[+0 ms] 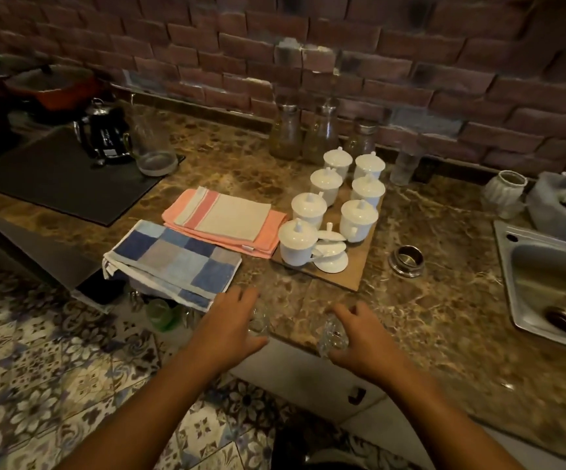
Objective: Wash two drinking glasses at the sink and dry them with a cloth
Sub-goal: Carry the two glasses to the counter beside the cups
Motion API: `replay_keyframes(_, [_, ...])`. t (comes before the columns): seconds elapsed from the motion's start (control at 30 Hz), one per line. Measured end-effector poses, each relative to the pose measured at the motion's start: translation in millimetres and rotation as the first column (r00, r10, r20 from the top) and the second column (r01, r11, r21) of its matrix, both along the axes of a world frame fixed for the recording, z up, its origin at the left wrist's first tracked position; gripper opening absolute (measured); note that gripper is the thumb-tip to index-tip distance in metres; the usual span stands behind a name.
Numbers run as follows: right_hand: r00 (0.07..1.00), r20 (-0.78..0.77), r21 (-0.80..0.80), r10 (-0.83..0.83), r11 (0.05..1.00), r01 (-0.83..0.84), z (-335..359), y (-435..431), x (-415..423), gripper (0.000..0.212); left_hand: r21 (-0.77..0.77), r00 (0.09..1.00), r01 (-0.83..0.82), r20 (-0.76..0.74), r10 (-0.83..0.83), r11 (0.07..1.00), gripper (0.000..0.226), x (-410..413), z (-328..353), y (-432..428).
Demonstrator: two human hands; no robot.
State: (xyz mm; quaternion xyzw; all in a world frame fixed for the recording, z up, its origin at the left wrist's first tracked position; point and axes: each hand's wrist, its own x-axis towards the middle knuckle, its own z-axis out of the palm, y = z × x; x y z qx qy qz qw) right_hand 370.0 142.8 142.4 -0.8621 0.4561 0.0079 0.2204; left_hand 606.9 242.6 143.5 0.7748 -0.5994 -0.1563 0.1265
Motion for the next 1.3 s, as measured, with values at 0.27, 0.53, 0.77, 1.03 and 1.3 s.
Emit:
replay_keyframes(0.27, [0.995,-0.041,0.037,-0.090,0.995,0.091,-11,-31,22,0.074,0.089,0.991,0.135,0.011,-0.137,0.987,0.079,19,-17,-56])
replay_keyframes(0.53, [0.975,-0.029,0.007,-0.220,0.975,0.220,-26,-43,46,0.075,0.134,0.957,0.291,-0.024,-0.290,0.947,0.084,42,-32,-108])
replay_keyframes(0.77, [0.961,-0.074,0.029,-0.265,0.963,0.268,-33,-56,69,0.075,0.155,0.930,0.366,-0.015,-0.368,0.918,0.080,50,-43,-133])
replay_keyframes(1.03, [0.947,-0.102,0.030,-0.304,0.951,0.308,-45,-64,78,0.077,0.149,0.918,0.394,-0.022,-0.395,0.907,0.080,52,-51,-146])
replay_keyframes(1.3, [0.941,-0.099,0.033,-0.323,0.944,0.327,-47,-64,77,0.074,0.143,0.907,0.411,0.038,-0.420,0.900,0.081,46,-59,-151])
